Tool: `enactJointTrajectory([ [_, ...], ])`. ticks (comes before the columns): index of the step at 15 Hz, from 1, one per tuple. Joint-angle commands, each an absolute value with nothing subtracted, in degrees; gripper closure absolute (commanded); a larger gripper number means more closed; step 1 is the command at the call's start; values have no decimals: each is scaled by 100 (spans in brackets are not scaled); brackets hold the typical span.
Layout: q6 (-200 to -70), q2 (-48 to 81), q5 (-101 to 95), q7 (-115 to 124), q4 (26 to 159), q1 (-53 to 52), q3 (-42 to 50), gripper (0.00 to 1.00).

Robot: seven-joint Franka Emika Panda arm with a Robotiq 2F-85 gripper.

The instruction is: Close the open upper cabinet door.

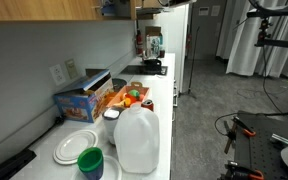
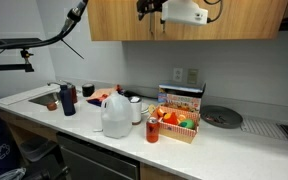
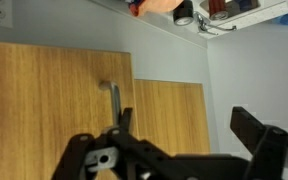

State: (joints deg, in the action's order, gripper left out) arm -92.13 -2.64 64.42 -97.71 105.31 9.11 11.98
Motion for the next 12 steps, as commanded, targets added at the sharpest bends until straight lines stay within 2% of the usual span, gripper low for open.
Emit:
enactJointTrajectory([
  [1, -9621, 382, 6966, -10325, 9982, 910, 1088, 0],
  [12, -9993, 982, 7510, -10582, 9112, 926, 840, 0],
])
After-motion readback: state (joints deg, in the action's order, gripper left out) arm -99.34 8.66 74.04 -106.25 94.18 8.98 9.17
